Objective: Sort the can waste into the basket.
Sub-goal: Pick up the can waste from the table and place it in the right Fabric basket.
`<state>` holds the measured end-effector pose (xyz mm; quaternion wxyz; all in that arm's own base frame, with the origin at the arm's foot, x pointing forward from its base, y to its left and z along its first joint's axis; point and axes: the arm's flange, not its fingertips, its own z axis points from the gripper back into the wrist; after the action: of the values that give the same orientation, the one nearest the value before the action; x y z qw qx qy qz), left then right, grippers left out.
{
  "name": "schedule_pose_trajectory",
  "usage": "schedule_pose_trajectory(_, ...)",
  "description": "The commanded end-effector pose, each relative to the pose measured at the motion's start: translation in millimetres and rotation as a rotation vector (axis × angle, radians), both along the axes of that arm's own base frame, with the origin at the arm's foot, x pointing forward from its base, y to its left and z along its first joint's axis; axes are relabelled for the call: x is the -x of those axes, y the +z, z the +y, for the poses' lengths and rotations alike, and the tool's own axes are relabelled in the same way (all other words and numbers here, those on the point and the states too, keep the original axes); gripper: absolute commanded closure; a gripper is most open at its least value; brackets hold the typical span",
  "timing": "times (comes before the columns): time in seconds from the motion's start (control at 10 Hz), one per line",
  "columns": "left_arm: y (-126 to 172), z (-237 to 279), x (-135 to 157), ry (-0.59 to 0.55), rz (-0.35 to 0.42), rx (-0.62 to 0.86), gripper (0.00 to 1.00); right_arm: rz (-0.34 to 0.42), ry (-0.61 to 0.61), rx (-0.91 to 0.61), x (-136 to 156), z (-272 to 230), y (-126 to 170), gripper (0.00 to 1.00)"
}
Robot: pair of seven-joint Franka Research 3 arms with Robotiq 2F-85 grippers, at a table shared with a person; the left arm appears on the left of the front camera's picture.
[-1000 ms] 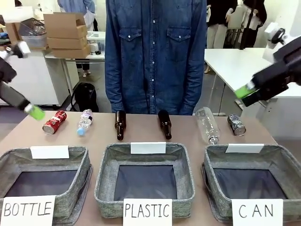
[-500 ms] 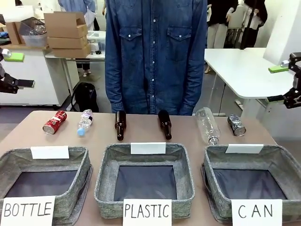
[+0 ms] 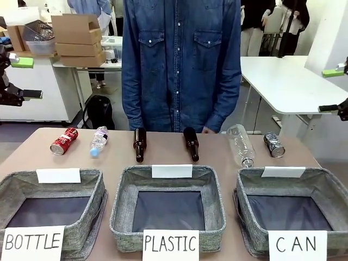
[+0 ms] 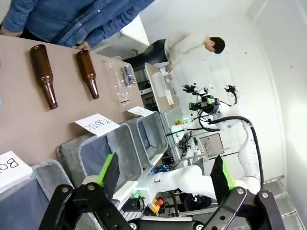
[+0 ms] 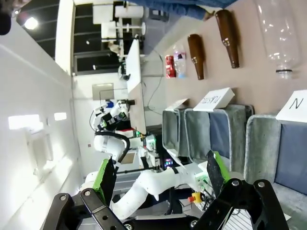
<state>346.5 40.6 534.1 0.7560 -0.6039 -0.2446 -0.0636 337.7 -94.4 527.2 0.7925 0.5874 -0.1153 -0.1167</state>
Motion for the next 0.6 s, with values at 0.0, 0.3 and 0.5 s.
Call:
schedule_pose_trajectory(0.0,0,1,-2,-0.014,-0.023,0.037,0.00,0.005,0.016,-0.008,-3,0,-2,0.00)
schedule_pose_trajectory(0.3,0,1,-2,-0.014,-0.023,0.037,0.00,0.019,0.011,-0.001,-3,2,-5,0.00)
schedule_pose_trajectory(0.5,0,1,-2,-0.014,-0.023,0.037,0.00,0.075,-0.060,0.541,-32,31,1,0.00)
